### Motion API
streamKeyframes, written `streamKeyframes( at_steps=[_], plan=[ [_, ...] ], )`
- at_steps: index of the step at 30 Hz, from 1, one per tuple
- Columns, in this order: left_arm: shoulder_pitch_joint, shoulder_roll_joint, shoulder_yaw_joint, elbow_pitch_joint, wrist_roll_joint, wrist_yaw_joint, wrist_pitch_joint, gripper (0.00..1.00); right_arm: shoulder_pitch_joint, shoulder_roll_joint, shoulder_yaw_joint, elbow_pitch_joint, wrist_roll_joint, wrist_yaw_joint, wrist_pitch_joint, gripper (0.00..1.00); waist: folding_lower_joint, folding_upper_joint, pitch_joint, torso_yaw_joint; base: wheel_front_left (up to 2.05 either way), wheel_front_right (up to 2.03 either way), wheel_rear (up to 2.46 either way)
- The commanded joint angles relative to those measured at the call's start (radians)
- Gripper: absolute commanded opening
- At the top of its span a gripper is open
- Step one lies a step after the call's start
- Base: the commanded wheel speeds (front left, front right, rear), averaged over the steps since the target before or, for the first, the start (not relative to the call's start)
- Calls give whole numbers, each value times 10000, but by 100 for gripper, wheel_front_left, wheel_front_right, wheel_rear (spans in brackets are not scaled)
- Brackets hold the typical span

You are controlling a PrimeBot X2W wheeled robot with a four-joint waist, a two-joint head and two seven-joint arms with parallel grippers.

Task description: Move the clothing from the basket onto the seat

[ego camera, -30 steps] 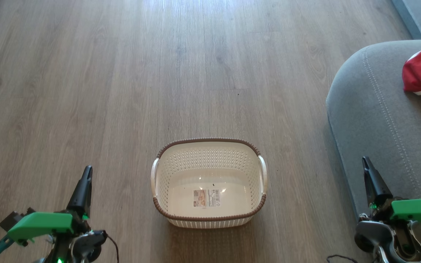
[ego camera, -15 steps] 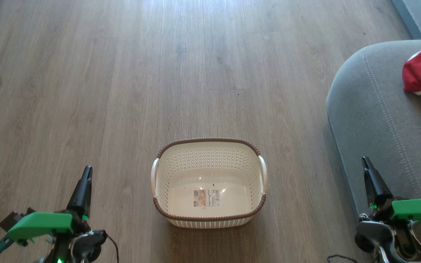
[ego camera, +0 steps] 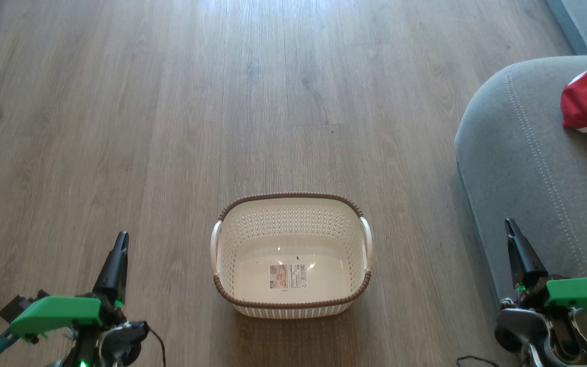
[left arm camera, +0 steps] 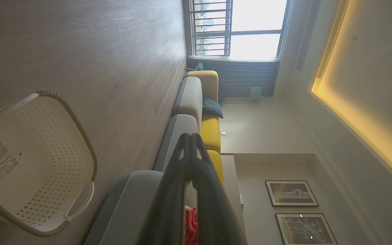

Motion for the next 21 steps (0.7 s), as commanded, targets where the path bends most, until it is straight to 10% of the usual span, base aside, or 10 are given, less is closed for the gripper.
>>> streamKeyframes(
  at_steps=[1, 21],
  plan=[
    [-480, 78, 348, -330, -64, -94, 77, 0, -544, -18, 175, -320, -35, 0, 69, 0, 0, 0, 0, 0, 0, 0, 0],
    [-479, 77, 347, -331, -65, -94, 76, 0, -546, 2, 147, -318, -59, 0, 92, 0, 0, 0, 0, 0, 0, 0, 0]
  ],
)
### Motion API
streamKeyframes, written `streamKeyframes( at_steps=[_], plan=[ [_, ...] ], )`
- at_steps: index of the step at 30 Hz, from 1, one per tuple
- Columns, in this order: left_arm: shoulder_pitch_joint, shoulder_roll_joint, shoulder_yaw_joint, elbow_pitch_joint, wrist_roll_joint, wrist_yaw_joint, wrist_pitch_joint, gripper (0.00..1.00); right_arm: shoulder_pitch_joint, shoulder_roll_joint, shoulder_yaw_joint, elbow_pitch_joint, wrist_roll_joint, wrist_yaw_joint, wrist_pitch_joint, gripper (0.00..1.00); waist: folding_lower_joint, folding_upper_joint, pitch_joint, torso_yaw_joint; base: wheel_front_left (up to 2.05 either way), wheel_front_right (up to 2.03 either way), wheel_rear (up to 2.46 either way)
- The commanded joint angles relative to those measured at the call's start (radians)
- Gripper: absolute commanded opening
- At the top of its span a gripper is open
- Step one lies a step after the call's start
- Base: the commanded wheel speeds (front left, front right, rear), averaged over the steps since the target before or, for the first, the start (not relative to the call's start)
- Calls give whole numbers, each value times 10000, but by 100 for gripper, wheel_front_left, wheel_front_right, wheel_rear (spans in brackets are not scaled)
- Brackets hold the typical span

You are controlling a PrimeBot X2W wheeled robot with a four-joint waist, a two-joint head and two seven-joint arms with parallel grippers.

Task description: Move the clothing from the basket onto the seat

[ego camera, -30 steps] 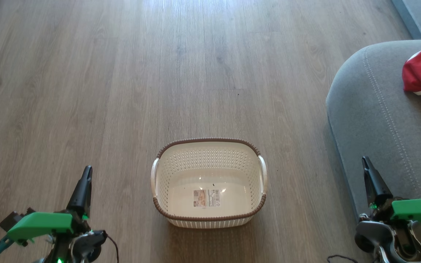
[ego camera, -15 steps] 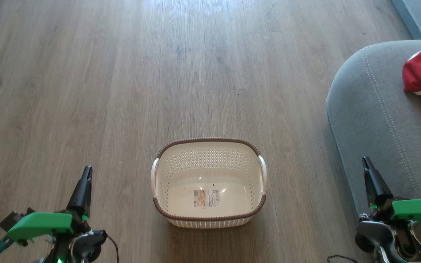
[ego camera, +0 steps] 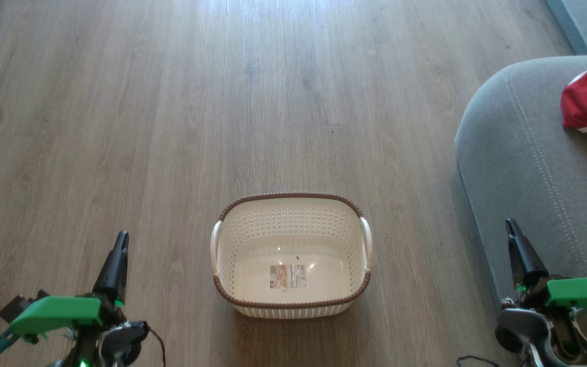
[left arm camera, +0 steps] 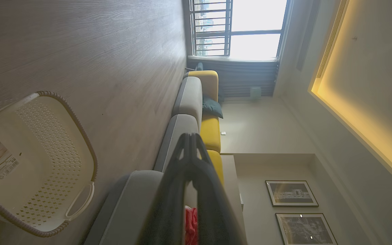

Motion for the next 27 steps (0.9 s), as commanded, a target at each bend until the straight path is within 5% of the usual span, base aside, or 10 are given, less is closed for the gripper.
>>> streamKeyframes(
  at_steps=[1, 27],
  plan=[
    [-479, 77, 345, -331, -65, -94, 76, 0, -546, -1, 174, -320, -48, 0, 87, 0, 0, 0, 0, 0, 0, 0, 0],
    [-479, 77, 344, -331, -66, -94, 75, 0, -548, 17, 148, -319, -70, 0, 108, 0, 0, 0, 0, 0, 0, 0, 0]
  ],
)
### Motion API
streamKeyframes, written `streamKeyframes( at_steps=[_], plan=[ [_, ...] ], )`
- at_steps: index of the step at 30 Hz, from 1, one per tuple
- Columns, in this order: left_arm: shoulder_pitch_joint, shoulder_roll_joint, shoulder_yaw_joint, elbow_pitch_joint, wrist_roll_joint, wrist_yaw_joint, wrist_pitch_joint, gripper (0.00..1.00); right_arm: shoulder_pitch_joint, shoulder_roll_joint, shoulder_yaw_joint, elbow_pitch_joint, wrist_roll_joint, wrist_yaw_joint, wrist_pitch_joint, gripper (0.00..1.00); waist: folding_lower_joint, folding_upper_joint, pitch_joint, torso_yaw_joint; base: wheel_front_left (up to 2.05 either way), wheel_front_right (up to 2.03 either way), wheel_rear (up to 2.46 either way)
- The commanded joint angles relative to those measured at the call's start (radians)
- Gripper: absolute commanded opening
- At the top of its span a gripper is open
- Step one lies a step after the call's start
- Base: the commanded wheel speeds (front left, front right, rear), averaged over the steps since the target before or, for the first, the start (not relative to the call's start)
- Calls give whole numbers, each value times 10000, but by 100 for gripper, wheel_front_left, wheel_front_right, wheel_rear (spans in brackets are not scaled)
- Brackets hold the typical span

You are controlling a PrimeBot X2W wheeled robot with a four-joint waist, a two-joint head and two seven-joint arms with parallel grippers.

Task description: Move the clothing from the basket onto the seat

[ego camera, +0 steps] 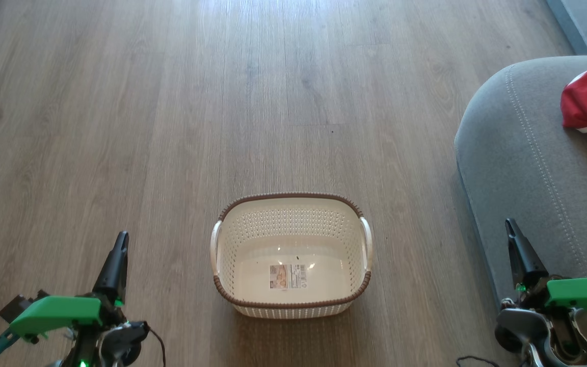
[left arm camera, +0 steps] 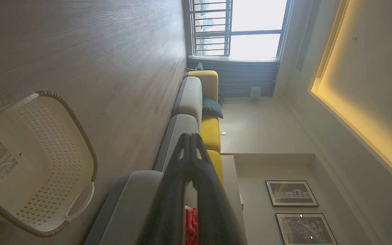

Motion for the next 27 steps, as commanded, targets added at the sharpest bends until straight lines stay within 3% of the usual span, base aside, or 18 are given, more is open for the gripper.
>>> streamKeyframes(
  at_steps=[1, 27],
  plan=[
    [-479, 77, 344, -331, -66, -94, 75, 0, -548, -2, 164, -319, -69, 0, 84, 0, 0, 0, 0, 0, 0, 0, 0],
    [-479, 77, 343, -332, -67, -94, 75, 0, -550, 11, 146, -318, -84, 0, 99, 0, 0, 0, 0, 0, 0, 0, 0]
  ],
)
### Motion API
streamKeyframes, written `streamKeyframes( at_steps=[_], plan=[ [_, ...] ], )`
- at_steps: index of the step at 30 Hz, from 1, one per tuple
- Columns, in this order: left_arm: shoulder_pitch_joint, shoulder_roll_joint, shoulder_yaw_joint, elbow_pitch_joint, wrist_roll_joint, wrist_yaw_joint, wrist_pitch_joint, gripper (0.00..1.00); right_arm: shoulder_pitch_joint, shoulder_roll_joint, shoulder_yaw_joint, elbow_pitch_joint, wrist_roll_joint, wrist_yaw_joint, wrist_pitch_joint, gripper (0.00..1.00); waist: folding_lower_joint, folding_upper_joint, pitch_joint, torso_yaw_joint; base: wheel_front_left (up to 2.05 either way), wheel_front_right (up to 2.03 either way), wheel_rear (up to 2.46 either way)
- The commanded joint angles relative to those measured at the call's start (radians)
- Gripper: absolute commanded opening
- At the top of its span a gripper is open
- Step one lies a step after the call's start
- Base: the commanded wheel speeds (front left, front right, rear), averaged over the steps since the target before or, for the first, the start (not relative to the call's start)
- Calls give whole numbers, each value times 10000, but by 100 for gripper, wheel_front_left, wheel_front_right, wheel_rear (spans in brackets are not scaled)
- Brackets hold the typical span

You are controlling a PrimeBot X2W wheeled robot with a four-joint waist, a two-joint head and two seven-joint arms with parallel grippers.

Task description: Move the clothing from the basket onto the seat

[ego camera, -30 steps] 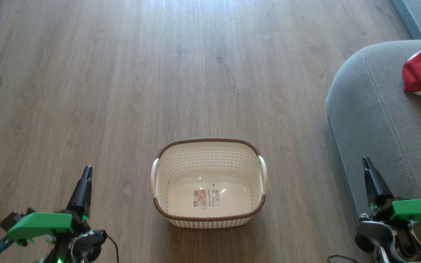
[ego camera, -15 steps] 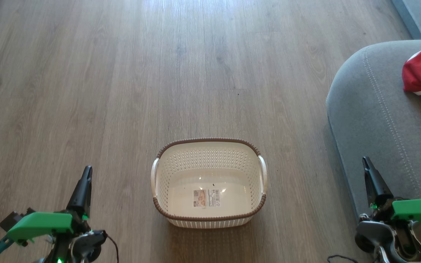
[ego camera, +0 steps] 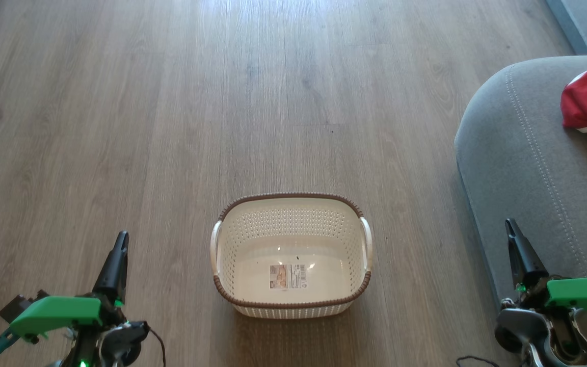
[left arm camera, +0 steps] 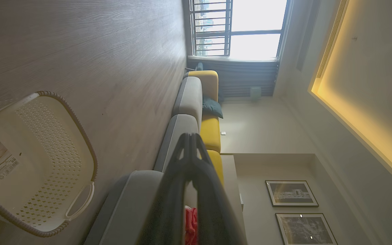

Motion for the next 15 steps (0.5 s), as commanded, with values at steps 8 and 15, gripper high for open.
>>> streamKeyframes(
  at_steps=[8, 15],
  plan=[
    [-479, 77, 343, -332, -67, -94, 74, 0, -550, -2, 155, -319, -87, 0, 100, 0, 0, 0, 0, 0, 0, 0, 0],
    [-479, 77, 343, -332, -67, -94, 74, 0, -551, 0, 152, -319, -90, 0, 103, 0, 0, 0, 0, 0, 0, 0, 0]
  ],
)
